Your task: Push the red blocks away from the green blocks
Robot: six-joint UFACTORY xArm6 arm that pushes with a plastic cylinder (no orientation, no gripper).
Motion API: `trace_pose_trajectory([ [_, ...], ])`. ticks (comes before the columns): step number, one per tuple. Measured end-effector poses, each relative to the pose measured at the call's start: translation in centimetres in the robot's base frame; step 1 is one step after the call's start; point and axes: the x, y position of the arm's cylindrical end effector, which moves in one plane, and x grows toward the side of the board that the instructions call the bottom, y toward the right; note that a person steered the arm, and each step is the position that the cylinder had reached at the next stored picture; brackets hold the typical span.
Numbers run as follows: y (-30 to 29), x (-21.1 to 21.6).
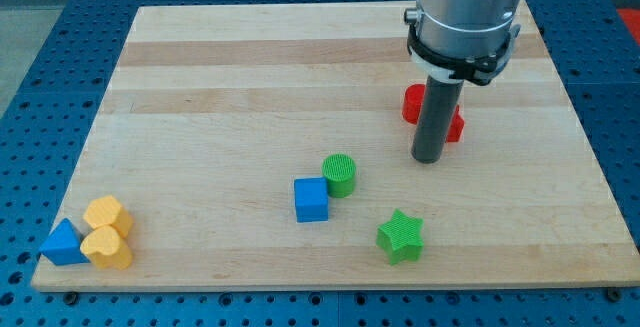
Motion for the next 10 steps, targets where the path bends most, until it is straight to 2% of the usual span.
trace_pose_trajectory([
  [4,-0.9,-0.6],
  [7,-1.5,-4.8],
  [10,-6.4,-6.7],
])
